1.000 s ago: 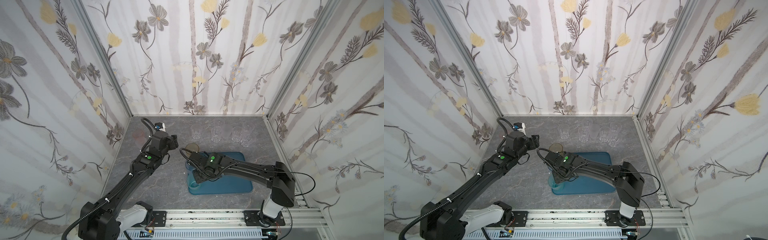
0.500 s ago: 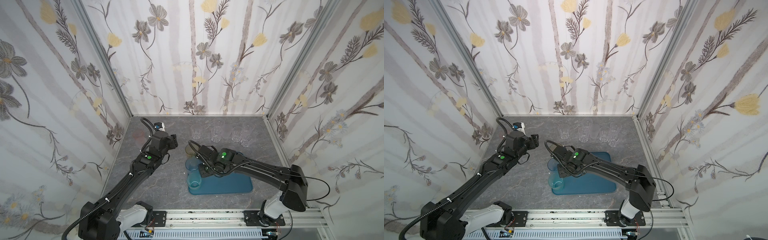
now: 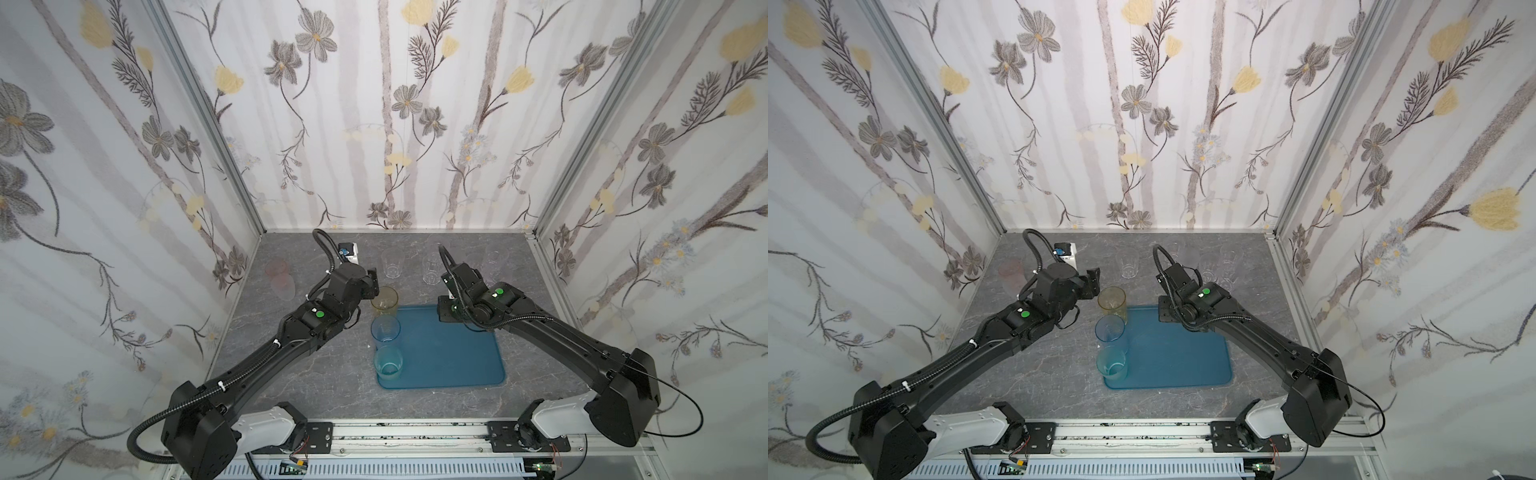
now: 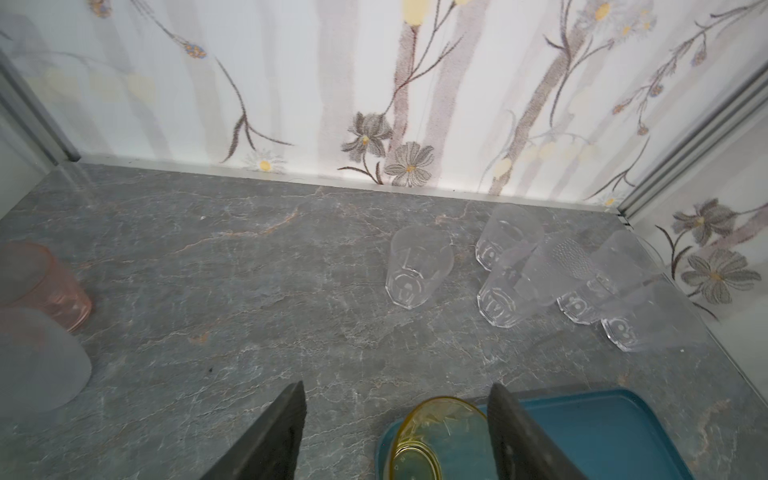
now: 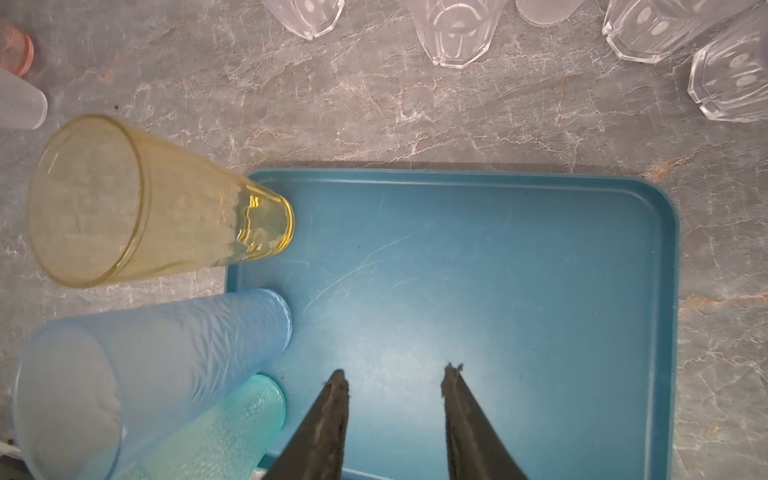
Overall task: Place the glasses into the tray
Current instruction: 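Move both grippers toward the clear glasses farther from the robot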
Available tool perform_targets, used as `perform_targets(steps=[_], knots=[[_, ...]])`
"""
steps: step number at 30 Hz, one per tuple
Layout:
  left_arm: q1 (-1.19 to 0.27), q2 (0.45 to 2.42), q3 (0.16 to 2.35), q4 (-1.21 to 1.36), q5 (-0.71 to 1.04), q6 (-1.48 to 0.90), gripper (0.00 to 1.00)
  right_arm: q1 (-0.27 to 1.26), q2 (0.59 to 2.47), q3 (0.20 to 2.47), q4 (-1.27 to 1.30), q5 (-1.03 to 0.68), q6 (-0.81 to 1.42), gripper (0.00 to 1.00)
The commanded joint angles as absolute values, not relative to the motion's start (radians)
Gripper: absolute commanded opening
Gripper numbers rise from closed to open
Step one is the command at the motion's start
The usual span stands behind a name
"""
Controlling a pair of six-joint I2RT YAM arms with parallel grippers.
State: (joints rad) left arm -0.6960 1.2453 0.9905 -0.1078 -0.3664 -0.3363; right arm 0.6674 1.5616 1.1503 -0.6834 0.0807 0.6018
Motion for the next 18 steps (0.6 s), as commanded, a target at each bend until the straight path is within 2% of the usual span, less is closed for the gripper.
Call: perform_targets(steps=[1,9,18], knots=[[-0.768,1.318,1.043,-0.051,-0.415,-0.290,0.72,0.619,1.571,1.109,-0.487,0.029,0.621,0.39],[-0.933,1.555,1.225,-0.046,-0.366,-0.245,0.74,0.593,1.623,1.011,-0.344,-0.028,0.646,0.40],[-0.953,1.718,1.339,-0.049,-0.301,-0.280,0.76,0.490,1.551,0.877,-0.254,-0.070,0.626,0.41]])
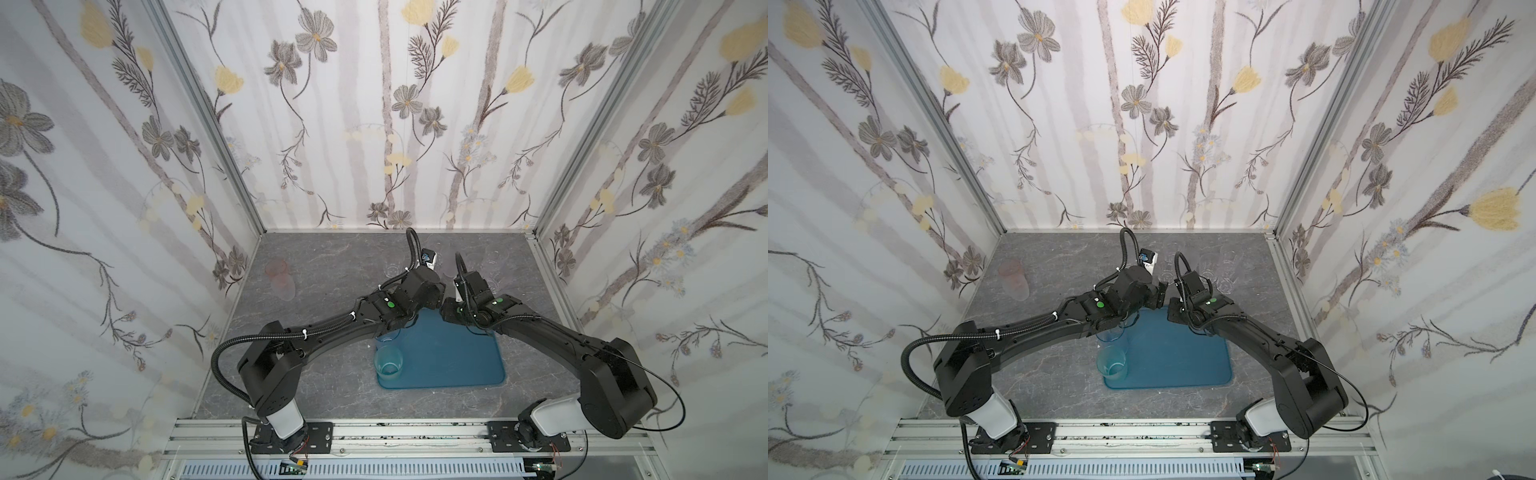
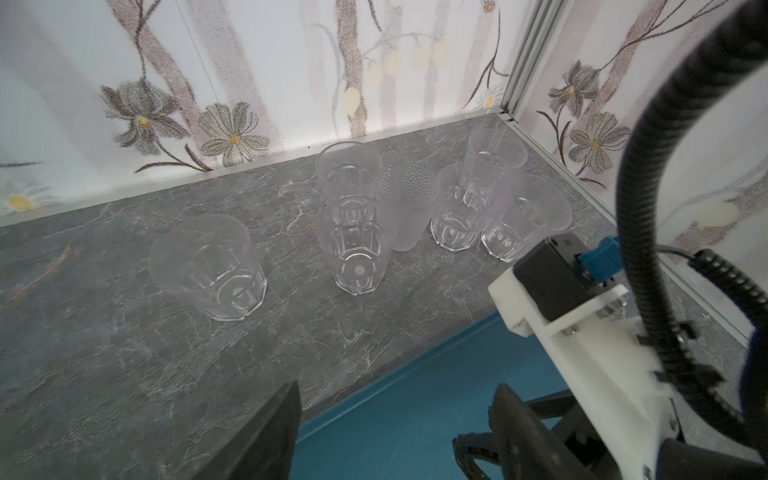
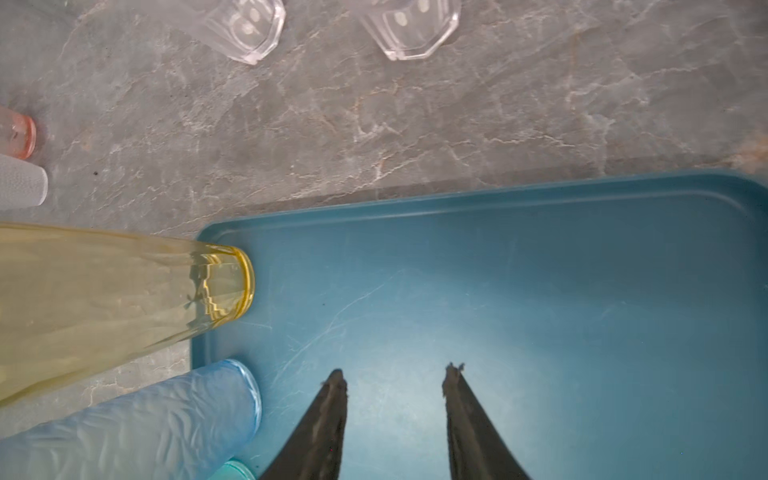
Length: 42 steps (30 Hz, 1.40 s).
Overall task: Place the glasses into the tray
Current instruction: 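Move both grippers toward the clear glasses farther from the robot, then grasp a clear faceted glass with the right gripper while the left arm draws back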
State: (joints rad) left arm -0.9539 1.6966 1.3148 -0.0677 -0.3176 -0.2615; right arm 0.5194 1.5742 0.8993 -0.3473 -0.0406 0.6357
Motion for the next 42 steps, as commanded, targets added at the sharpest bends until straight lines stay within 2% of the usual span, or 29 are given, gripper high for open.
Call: perform_targets(steps=[1,7,12,18,22,31,42], knots=[[-0.953,1.729,1.345,-0.049,-0.299,-0.284,0.75,0.472,1.544,0.866,-0.248,-0.076,0.620,0.41],[-0.954,1.767,1.368,-0.051,-0.304,-0.309,0.76,0.332,1.489,0.842,-0.226,-0.107,0.588,0.41],[-0.949,1.737,1.366,-0.051,-0.385,-0.300,0.77,0.159,1.449,0.871,-0.212,-0.112,0.589,0.44],[-0.919,1.647,1.315,-0.051,-0.500,-0.267,0.79,-0.038,1.454,0.892,-0.157,-0.098,0.662,0.52],[-0.862,1.539,1.223,-0.049,-0.527,-0.264,0.79,-0.120,1.503,0.916,-0.141,-0.134,0.671,0.53],[-0.663,1.315,0.997,-0.043,-0.434,-0.381,0.79,-0.156,1.669,0.969,-0.113,-0.190,0.685,0.51],[-0.588,1.208,0.818,-0.025,-0.380,-0.436,0.79,-0.160,1.821,1.027,-0.059,-0.229,0.737,0.49]])
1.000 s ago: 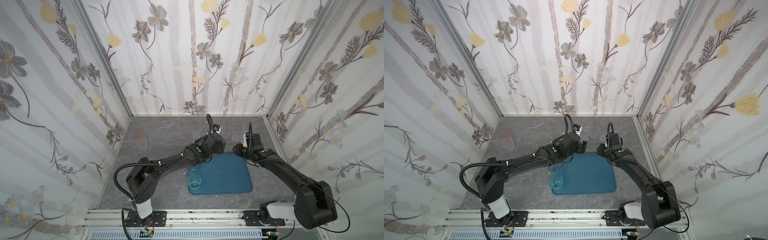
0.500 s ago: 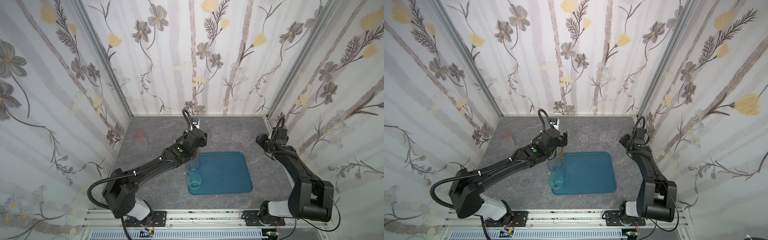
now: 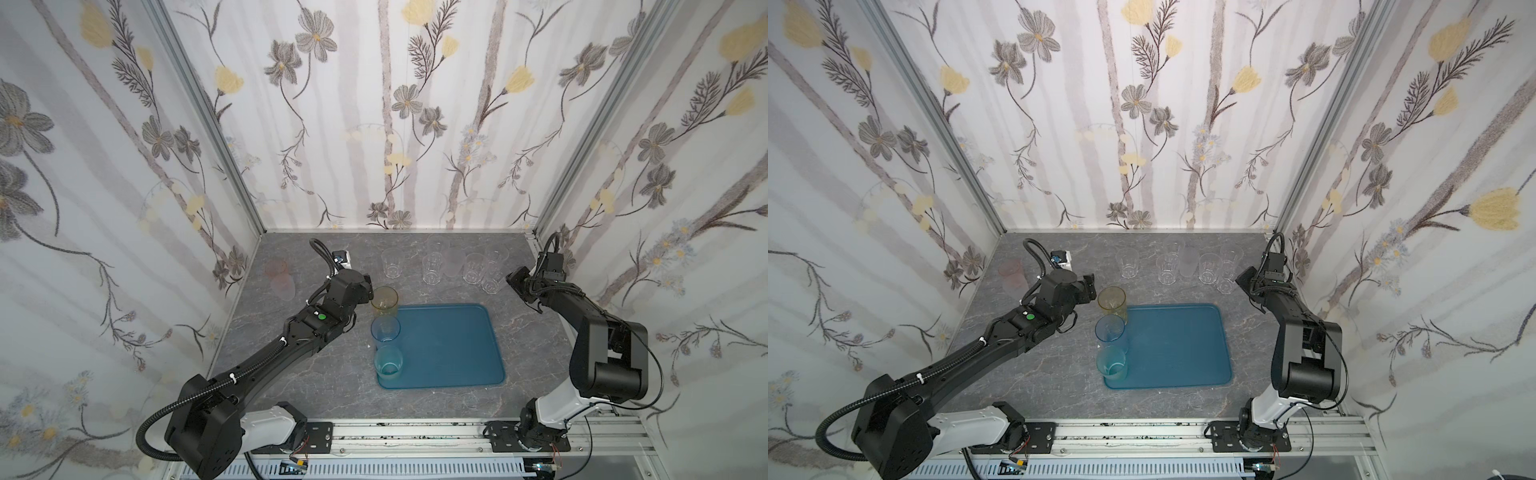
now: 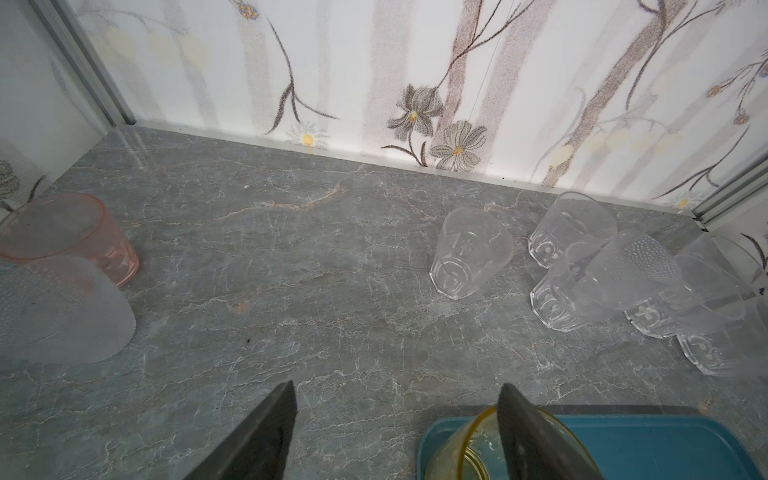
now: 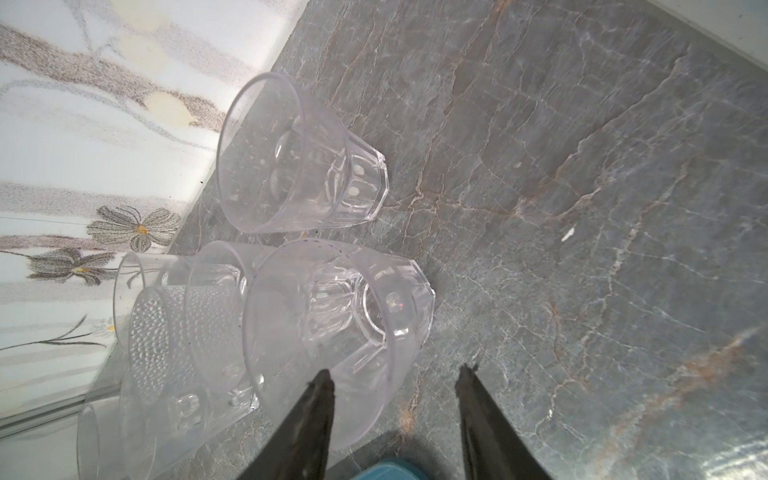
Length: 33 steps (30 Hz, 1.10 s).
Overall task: Place the glasses into the tray
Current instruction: 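Grasp a clear faceted glass with the right gripper while the left arm draws back, then carry the clear glass over the tray with the right gripper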
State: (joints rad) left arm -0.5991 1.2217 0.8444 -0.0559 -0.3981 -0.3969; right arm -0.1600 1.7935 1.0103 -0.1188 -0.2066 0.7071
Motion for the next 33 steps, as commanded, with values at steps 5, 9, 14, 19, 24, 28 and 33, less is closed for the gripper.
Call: perform_targets(steps=[5,9,14,19,24,28,33], knots=[[-0.579,1.191,0.775,-0.020,-0.359,-0.449,0.79,-0.161,1.867,1.039,-0.049,-0.229,0.747,0.44],[-0.571,1.183,0.747,-0.010,-0.354,-0.458,0.79,-0.159,1.867,1.022,-0.042,-0.226,0.746,0.38],[-0.564,1.195,0.727,0.001,-0.339,-0.465,0.79,-0.159,1.874,1.008,-0.032,-0.216,0.738,0.24],[-0.560,1.185,0.717,0.006,-0.339,-0.462,0.79,-0.155,1.866,1.005,-0.042,-0.206,0.725,0.15],[-0.552,1.178,0.704,0.013,-0.341,-0.460,0.79,-0.144,1.823,0.999,-0.071,-0.171,0.700,0.09],[-0.548,1.180,0.698,0.018,-0.340,-0.457,0.79,-0.134,1.773,0.987,-0.103,-0.143,0.684,0.07],[-0.539,1.174,0.691,0.024,-0.343,-0.450,0.79,-0.093,1.669,0.982,-0.184,-0.098,0.643,0.06]])
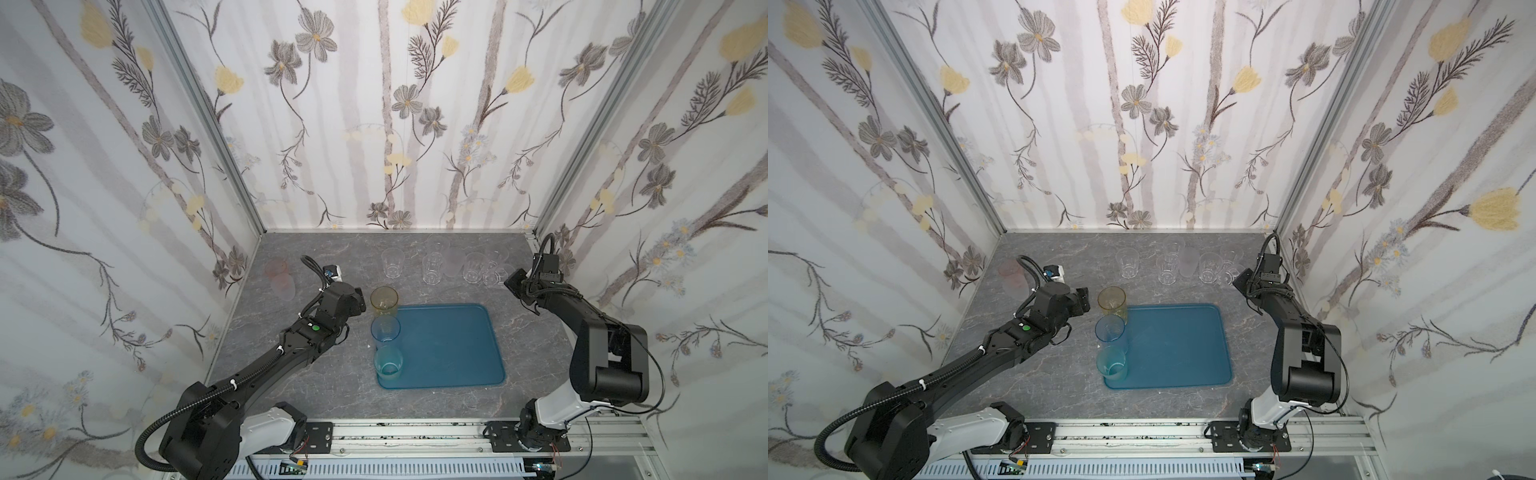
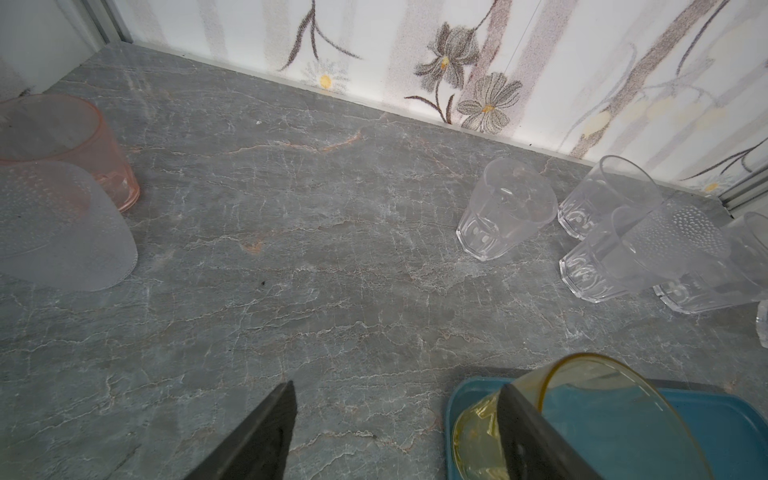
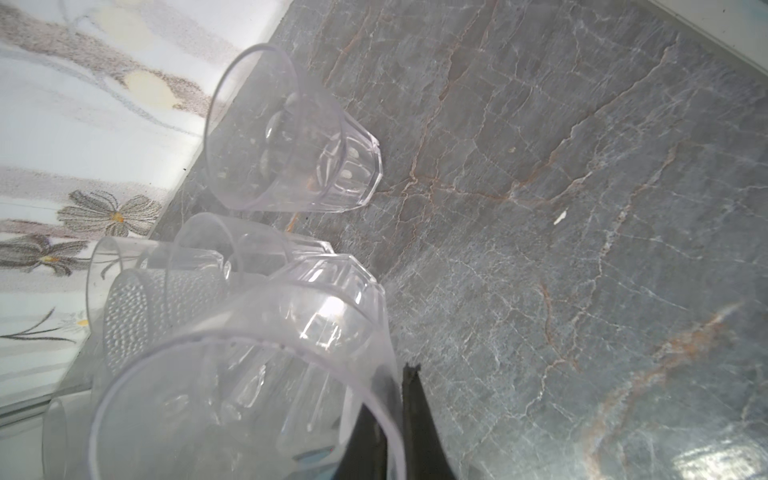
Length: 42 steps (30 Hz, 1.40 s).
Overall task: Place the glasses into the tray
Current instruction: 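Carry the clear glass over the tray with the right gripper, then lower the clear glass onto the tray and open the right gripper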
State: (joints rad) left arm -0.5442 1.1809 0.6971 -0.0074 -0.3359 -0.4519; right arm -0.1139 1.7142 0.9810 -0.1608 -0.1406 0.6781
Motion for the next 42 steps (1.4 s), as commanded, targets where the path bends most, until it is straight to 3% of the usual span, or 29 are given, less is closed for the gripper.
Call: perform_targets(steps=[1,8,14,21,35,42], knots=[[-0.535,1.172,0.687,0.026,-0.341,-0.449,0.79,-0.074,1.645,0.982,-0.206,-0.087,0.628,0.06],[-0.522,1.184,0.670,0.049,-0.326,-0.451,0.79,0.134,1.547,1.049,-0.447,-0.006,0.484,0.07],[-0.516,1.206,0.661,0.068,-0.310,-0.451,0.79,0.382,1.637,1.188,-0.723,0.056,0.351,0.06],[-0.512,1.203,0.634,0.087,-0.305,-0.462,0.79,0.577,1.751,1.301,-0.855,0.113,0.330,0.06],[-0.500,1.179,0.599,0.099,-0.295,-0.463,0.79,0.671,2.018,1.530,-0.857,0.139,0.325,0.06],[-0.497,1.167,0.592,0.101,-0.294,-0.463,0.79,0.677,2.081,1.592,-0.844,0.136,0.330,0.16]])
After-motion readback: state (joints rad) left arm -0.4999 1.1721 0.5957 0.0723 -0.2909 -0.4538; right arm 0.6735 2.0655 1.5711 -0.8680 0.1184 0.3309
